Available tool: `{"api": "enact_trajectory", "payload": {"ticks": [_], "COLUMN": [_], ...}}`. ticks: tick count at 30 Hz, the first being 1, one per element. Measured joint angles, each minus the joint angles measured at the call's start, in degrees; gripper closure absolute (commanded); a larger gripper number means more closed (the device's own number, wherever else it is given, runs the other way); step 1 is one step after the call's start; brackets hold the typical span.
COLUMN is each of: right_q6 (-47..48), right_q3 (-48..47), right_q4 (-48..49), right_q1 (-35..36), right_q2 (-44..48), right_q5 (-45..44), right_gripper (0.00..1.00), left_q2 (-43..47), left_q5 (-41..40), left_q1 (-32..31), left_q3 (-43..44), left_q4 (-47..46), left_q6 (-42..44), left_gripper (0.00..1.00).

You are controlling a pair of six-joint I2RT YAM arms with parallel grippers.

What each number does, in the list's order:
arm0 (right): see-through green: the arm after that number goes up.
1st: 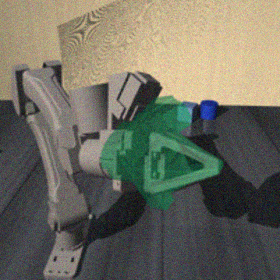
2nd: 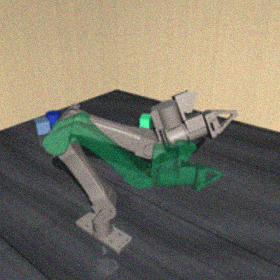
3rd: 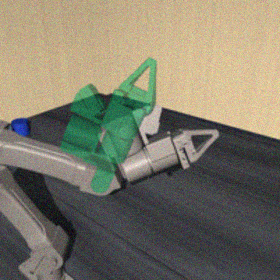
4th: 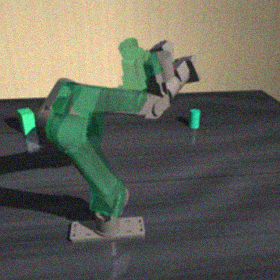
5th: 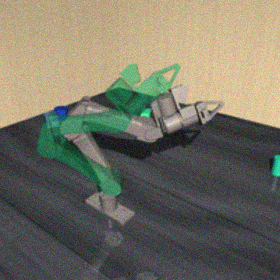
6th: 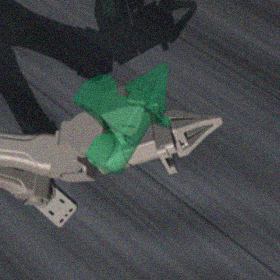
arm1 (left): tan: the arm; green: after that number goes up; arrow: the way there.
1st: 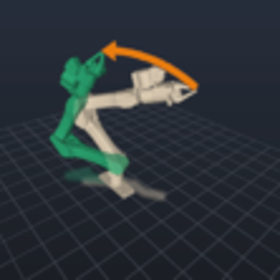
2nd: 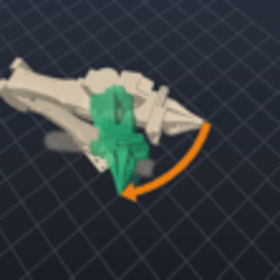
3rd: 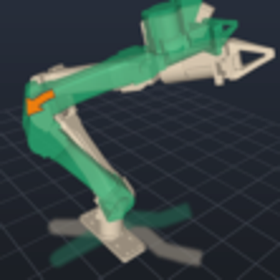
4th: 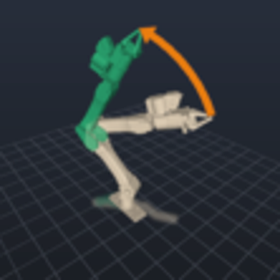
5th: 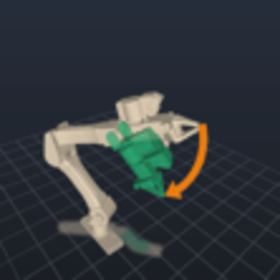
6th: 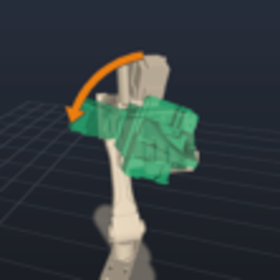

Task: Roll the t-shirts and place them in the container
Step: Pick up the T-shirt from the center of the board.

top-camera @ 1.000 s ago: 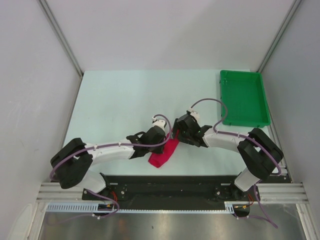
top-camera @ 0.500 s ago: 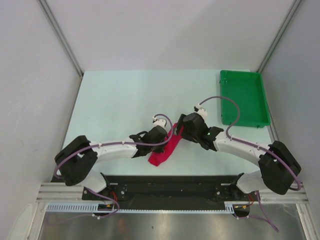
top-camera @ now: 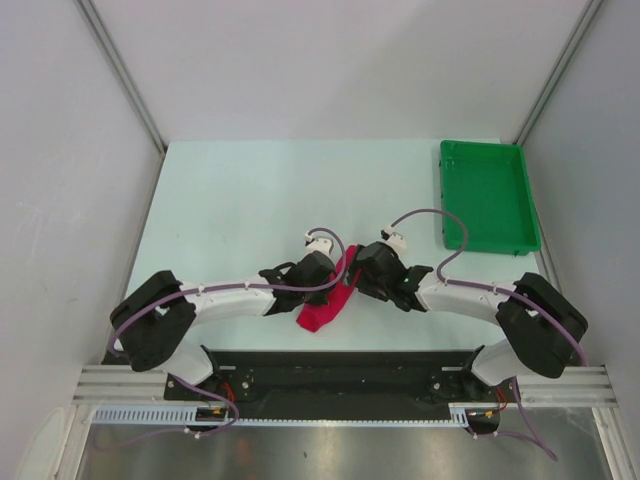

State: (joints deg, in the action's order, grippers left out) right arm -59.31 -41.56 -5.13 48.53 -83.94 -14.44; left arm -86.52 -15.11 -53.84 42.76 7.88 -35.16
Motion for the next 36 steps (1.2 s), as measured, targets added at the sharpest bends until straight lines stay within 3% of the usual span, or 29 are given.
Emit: {"api": "enact_trajectory", "payload": {"ticks": [11, 18, 27, 29, 30, 31, 32, 34, 36], "right_q6": [-4.26, -5.92, -7.43, -7.76, -7.72, -7.78, -7.41, -6.45, -4.79], "right_q3": [0.00, 0.00, 0.00, 0.00, 0.00, 0.00, -0.02, -0.04, -0.09], "right_q4": [1.11, 4.98, 9.97, 10.40, 10.62, 11.13, 11.50, 12.39, 12.92], "right_q1": [3.56, 2.40, 1.64, 1.44, 1.27, 1.01, 0.74, -0.07, -0.68], "right_q2": [0.48, -3.72, -7.52, -8.04, -8.33, -8.70, -8.98, -9.40, -9.64], "right_q5": [-2.23, -1.31, 0.81, 1.20, 1.36, 1.84, 2.34, 3.82, 5.07], "right_gripper": [0.20, 0.25, 0.41, 0.52, 0.63, 0.74, 0.78, 0.94, 1.00], "left_q2": [-0.07, -0.04, 1.11, 1.60, 1.77, 1.92, 2.10, 2.60, 3.39], "left_q5": [0.00, 0.02, 0.26, 0.48, 0.52, 0.59, 0.66, 0.70, 0.37], "left_q1": [0.02, 0.02, 0.02, 0.04, 0.09, 0.15, 0.20, 0.31, 0.42], "left_q3": [0.00, -0.07, -2.10, -2.80, -2.99, -3.23, -3.32, -3.43, -3.56], "left_q4": [-0.07, -0.13, -2.71, -3.54, -3.78, -4.02, -4.11, -4.02, -3.34], "left_q6": [-0.39, -0.44, -1.01, -1.11, -1.22, -1.40, -1.46, -1.51, -1.81], "left_gripper": [1.00, 1.00, 0.96, 0.93, 0.89, 0.84, 0.69, 0.61, 0.53]}}
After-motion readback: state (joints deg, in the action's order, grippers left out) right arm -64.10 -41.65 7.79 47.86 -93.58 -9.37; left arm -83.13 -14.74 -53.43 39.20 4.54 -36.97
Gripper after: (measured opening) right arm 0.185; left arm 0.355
